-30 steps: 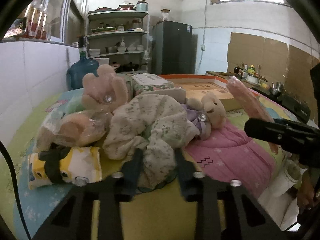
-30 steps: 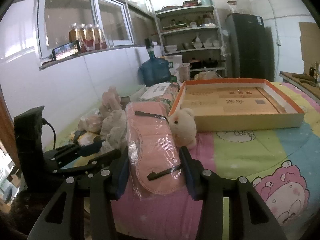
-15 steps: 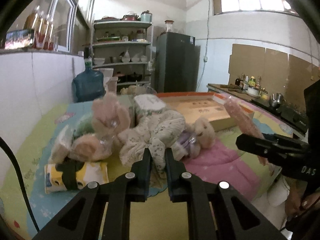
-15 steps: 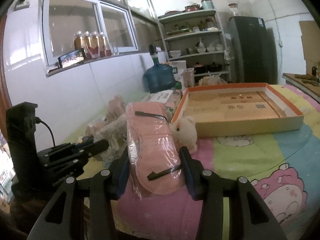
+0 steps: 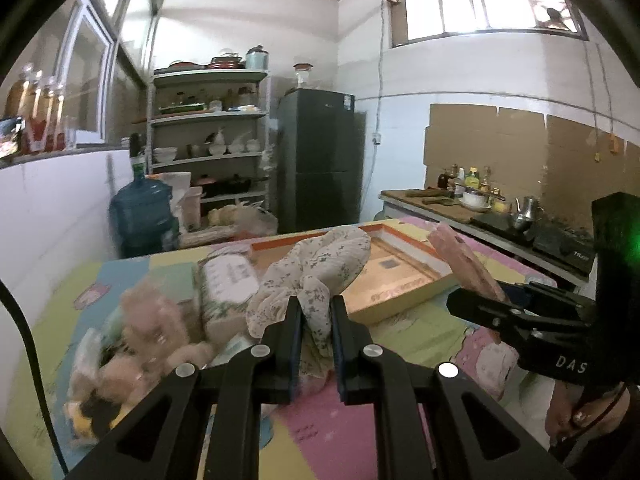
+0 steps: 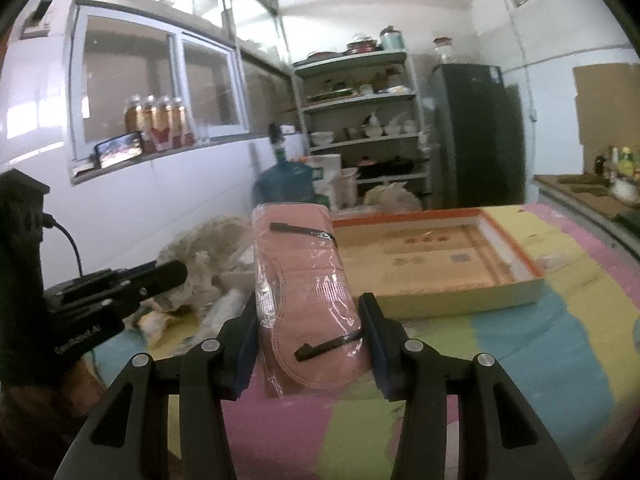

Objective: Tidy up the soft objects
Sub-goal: 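Grasp the floral fabric ring with the left tool while the right tool carries the package, then lower the pink package into the tray with the right tool while the left drops the ring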

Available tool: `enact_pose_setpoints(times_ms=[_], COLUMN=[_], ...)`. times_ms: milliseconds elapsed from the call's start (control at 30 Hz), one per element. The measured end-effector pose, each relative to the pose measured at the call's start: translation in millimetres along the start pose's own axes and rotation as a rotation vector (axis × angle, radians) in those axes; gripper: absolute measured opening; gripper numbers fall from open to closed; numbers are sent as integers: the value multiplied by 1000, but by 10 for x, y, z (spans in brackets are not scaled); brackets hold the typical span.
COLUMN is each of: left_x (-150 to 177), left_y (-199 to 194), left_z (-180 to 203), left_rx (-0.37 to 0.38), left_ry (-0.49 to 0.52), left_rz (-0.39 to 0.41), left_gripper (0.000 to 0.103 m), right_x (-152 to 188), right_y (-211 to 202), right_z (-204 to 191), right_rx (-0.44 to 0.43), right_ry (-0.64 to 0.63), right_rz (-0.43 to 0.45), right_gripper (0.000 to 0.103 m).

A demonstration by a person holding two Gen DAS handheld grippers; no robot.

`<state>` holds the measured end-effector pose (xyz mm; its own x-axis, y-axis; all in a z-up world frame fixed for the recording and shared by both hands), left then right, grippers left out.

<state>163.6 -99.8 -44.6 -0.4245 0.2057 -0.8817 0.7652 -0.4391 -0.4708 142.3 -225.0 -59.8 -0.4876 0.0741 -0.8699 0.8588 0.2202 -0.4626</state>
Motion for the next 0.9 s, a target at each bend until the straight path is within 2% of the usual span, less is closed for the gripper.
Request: enact_pose_setpoints(times_ms=[267,533,733,900], left_x=[-382,-715,-882,-824], left_y=[395,910,1355,1717], left_z=[254,354,378,442], left_rx=[-2,-5,-26,-9], left_ry=[20,-6,-37,-70], left_rz=[0,-32,-81,-162], left_gripper=[14,14,14,14], right_x=[-251,-604,-740,-689], right_y=[-60,94,397,746], right_z=[487,988,1380,1650], right_rx=[117,192,178,158], right_ry=[-23,-43,16,72], right_rz=[7,-16,-82,-173], right_gripper=[49,49,49,49])
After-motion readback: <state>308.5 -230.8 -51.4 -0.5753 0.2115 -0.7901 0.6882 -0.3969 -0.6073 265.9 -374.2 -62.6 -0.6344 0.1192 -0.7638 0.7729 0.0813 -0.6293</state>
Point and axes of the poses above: each gripper's, at about its wrist camera, not at the fingertips, and y roughly the way its jaws point, z to its right, x to its underside, the point moved 8 cm from there along y, roughly the way its jaws point, and after that the axes turned 5 degrees about -z, right-handed, at the moved point
